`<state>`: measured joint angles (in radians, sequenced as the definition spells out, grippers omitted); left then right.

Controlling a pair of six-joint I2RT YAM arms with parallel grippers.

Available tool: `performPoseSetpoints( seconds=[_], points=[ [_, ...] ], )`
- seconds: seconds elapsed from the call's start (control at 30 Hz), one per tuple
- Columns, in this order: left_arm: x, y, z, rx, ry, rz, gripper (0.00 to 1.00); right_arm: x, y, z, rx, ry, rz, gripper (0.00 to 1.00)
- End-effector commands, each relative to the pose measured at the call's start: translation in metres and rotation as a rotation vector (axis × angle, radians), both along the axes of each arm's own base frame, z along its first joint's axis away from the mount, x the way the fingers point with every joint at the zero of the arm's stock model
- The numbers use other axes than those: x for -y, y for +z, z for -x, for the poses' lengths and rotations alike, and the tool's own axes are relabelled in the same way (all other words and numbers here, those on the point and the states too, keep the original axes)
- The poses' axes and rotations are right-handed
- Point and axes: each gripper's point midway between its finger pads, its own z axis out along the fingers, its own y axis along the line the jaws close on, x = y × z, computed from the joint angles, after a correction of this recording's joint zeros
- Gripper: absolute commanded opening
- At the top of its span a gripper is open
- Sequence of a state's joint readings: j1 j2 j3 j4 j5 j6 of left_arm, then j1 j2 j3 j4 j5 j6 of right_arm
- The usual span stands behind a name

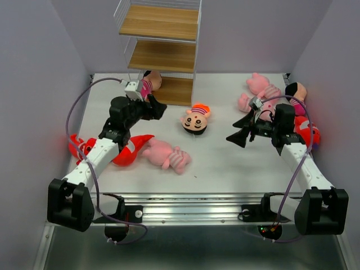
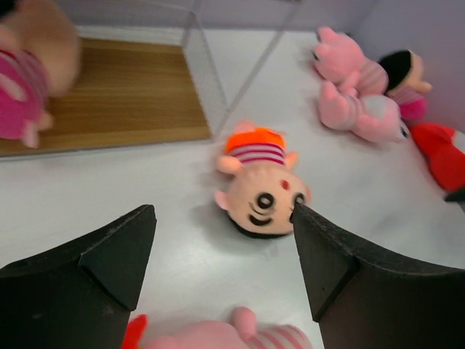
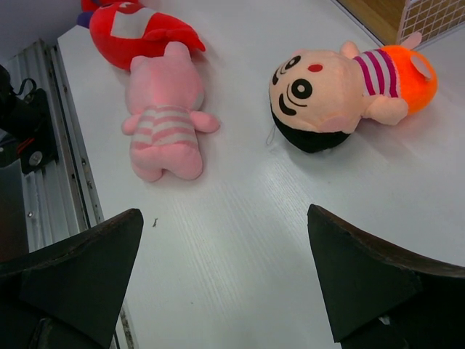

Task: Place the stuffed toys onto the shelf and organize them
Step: Place the stuffed toy onto shelf

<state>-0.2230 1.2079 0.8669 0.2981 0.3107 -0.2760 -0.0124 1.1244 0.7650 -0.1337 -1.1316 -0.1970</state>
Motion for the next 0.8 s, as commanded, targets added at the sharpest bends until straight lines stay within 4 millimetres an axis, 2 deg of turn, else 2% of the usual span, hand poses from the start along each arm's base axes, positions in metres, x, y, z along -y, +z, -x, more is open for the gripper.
performPoseSetpoints(
  seconds=[0.0, 0.03, 0.1, 0.2, 0.27, 0.37, 0.4, 0.47, 0.53, 0.57, 0.6, 0.77],
  points=[
    [0.07, -0.025, 0.042, -0.121, -0.236, 0.119, 0.87, 0.003, 0.006, -0.008, 0.041, -0.012, 0.046, 1.0],
    [0.088, -0.03, 0.052, -0.15, -0.269, 0.142, 0.87, 0.003, 0.006, -0.009, 0.043, -0.014, 0.048, 1.0],
    [0.102, -0.048, 0.056, -0.242, -0.248, 0.238, 0.87, 0.004, 0.005, -0.009, 0.042, -0.015, 0.05, 1.0],
    [0.113, -0.069, 0.055, -0.324, -0.188, 0.326, 0.87, 0.004, 0.003, -0.009, 0.039, -0.015, 0.052, 1.0],
    [0.119, -0.074, 0.053, -0.374, -0.143, 0.429, 0.88, 0.004, 0.002, -0.009, 0.036, -0.012, 0.051, 1.0],
    [0.132, -0.092, 0.045, -0.44, -0.105, 0.502, 0.88, 0.004, 0.0, -0.01, 0.032, -0.012, 0.051, 1.0],
    [0.137, -0.09, 0.044, -0.433, -0.108, 0.523, 0.88, 0.004, 0.0, -0.01, 0.032, -0.011, 0.052, 1.0],
    [0.142, -0.099, 0.038, -0.44, -0.091, 0.54, 0.88, 0.004, -0.001, -0.01, 0.028, -0.011, 0.052, 1.0],
    [0.148, -0.096, 0.033, -0.432, -0.095, 0.598, 0.88, 0.004, -0.001, -0.01, 0.028, -0.01, 0.052, 1.0],
    [0.151, -0.109, 0.03, -0.462, -0.084, 0.595, 0.88, 0.003, -0.001, -0.01, 0.028, -0.008, 0.051, 1.0],
    [0.154, -0.106, 0.026, -0.466, -0.084, 0.62, 0.88, 0.003, -0.002, -0.009, 0.025, -0.006, 0.049, 1.0],
    [0.157, -0.129, 0.013, -0.509, -0.027, 0.662, 0.88, 0.003, -0.001, -0.008, 0.028, -0.001, 0.048, 1.0]
  ],
)
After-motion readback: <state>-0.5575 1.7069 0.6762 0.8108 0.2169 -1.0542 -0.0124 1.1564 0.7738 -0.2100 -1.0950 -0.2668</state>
